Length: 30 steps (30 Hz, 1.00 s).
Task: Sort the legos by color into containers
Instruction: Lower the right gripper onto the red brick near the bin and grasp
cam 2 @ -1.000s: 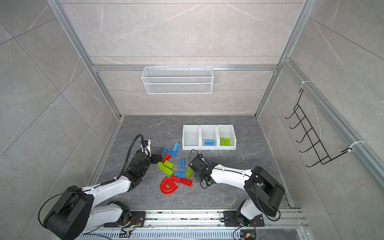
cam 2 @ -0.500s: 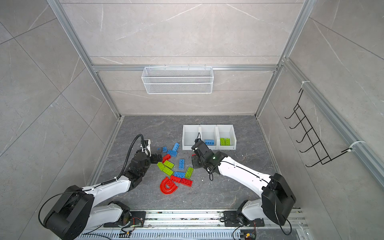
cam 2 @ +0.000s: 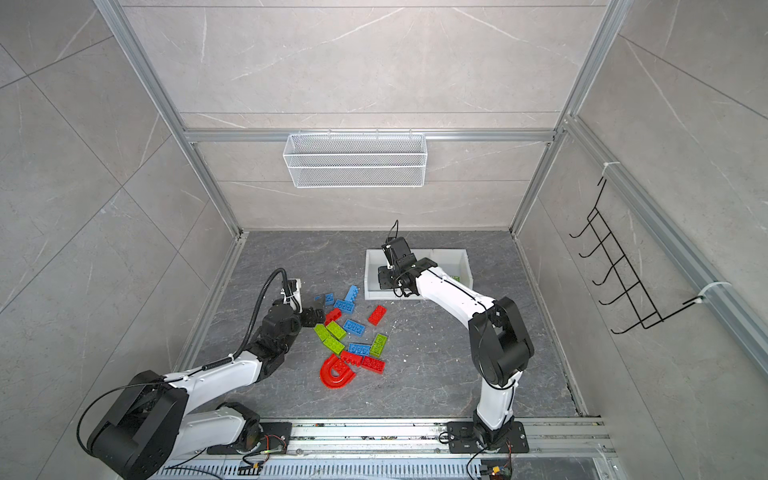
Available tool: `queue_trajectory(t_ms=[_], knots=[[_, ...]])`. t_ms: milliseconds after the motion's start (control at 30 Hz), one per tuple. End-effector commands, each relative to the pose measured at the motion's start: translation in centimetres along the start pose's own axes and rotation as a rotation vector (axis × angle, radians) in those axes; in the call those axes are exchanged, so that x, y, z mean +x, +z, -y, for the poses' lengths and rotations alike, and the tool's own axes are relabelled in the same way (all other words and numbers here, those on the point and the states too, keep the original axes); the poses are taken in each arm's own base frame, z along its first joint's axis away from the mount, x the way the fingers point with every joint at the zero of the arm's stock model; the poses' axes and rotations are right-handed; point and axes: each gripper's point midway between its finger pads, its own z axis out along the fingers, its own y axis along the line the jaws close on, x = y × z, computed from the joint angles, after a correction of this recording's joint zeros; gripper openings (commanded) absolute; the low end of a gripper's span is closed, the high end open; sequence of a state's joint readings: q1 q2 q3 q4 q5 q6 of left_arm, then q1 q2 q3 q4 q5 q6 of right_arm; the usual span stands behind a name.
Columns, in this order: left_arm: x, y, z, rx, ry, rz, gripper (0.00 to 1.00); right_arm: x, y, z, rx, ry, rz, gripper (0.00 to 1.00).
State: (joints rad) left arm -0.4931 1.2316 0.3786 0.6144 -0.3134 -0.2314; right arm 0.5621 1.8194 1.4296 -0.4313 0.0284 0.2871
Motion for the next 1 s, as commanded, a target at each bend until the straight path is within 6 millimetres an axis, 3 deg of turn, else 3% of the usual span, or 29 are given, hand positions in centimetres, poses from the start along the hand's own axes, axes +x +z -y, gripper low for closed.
queue_trajectory(t_ms=[0, 67, 200, 433, 733, 967], knots=[[-1.6, -0.1, 0.2, 0.006, -0.014, 0.054, 1.0, 2.0, -2.0, -0.7, -0.04, -0.084, -0.074, 0.61], [-1.8, 0.0, 0.1, -0.003, -0.014, 0.056, 1.0, 4.2, -2.4, 0.0, 0.007, -0.052, -0.174, 0.67], [-1.7, -0.1, 0.1, 0.001, -0.022, 0.057, 1.0, 7.7, -2.6, -2.2, 0.055, -0.022, -0.174, 0.8], [-1.5, 0.0, 0.4, 0.019, -0.03, 0.044, 0.99, 10.5, 0.5, -4.1, 0.052, 0.067, -0.184, 0.79], [-1.5, -0.1, 0.2, 0.009, -0.037, 0.049, 1.0, 11.7, 5.0, -4.2, 0.142, 0.06, -0.222, 0.77], [-1.6, -0.2, 0.0, 0.002, -0.036, 0.055, 1.0, 11.7, 6.2, -4.0, 0.169, 0.062, -0.204, 0.74]])
